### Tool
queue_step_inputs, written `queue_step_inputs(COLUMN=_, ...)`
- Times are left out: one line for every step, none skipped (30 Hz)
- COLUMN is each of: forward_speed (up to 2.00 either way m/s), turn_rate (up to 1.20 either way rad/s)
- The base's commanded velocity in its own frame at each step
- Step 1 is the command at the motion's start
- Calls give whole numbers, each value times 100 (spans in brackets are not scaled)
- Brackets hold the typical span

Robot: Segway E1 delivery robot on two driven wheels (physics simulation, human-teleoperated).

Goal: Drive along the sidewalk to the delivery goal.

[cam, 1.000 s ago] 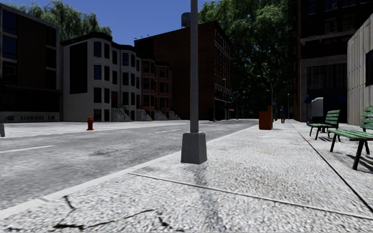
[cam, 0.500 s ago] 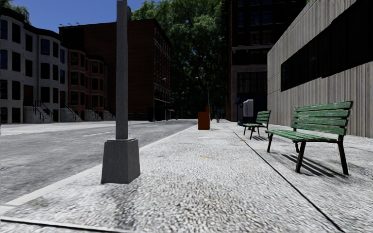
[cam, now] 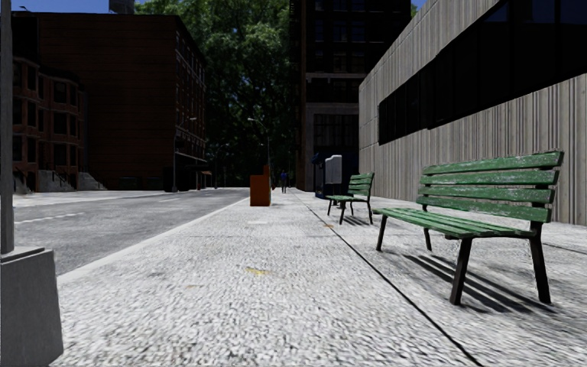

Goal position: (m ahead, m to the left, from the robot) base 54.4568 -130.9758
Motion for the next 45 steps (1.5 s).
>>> queue_step_inputs(forward_speed=200, turn_rate=0)
queue_step_inputs(forward_speed=200, turn_rate=0)
queue_step_inputs(forward_speed=200, turn_rate=0)
queue_step_inputs(forward_speed=200, turn_rate=0)
queue_step_inputs(forward_speed=200, turn_rate=0)
queue_step_inputs(forward_speed=200, turn_rate=0)
queue_step_inputs(forward_speed=200, turn_rate=0)
queue_step_inputs(forward_speed=200, turn_rate=0)
queue_step_inputs(forward_speed=200, turn_rate=0)
queue_step_inputs(forward_speed=200, turn_rate=0)
queue_step_inputs(forward_speed=200, turn_rate=0)
queue_step_inputs(forward_speed=200, turn_rate=0)
queue_step_inputs(forward_speed=200, turn_rate=0)
queue_step_inputs(forward_speed=200, turn_rate=0)
queue_step_inputs(forward_speed=200, turn_rate=0)
queue_step_inputs(forward_speed=200, turn_rate=0)
queue_step_inputs(forward_speed=200, turn_rate=0)
queue_step_inputs(forward_speed=200, turn_rate=0)
queue_step_inputs(forward_speed=200, turn_rate=0)
queue_step_inputs(forward_speed=200, turn_rate=0)
queue_step_inputs(forward_speed=200, turn_rate=0)
queue_step_inputs(forward_speed=200, turn_rate=0)
queue_step_inputs(forward_speed=200, turn_rate=0)
queue_step_inputs(forward_speed=200, turn_rate=0)
queue_step_inputs(forward_speed=200, turn_rate=0)
queue_step_inputs(forward_speed=200, turn_rate=0)
queue_step_inputs(forward_speed=200, turn_rate=0)
queue_step_inputs(forward_speed=200, turn_rate=8)
queue_step_inputs(forward_speed=200, turn_rate=16)
queue_step_inputs(forward_speed=200, turn_rate=16)
queue_step_inputs(forward_speed=200, turn_rate=23)
queue_step_inputs(forward_speed=200, turn_rate=32)
queue_step_inputs(forward_speed=200, turn_rate=35)
queue_step_inputs(forward_speed=200, turn_rate=35)
queue_step_inputs(forward_speed=200, turn_rate=35)
queue_step_inputs(forward_speed=200, turn_rate=35)
queue_step_inputs(forward_speed=200, turn_rate=0)
queue_step_inputs(forward_speed=200, turn_rate=0)
queue_step_inputs(forward_speed=200, turn_rate=0)
queue_step_inputs(forward_speed=200, turn_rate=0)
queue_step_inputs(forward_speed=200, turn_rate=0)
queue_step_inputs(forward_speed=200, turn_rate=0)
queue_step_inputs(forward_speed=200, turn_rate=0)
queue_step_inputs(forward_speed=200, turn_rate=0)
queue_step_inputs(forward_speed=200, turn_rate=0)
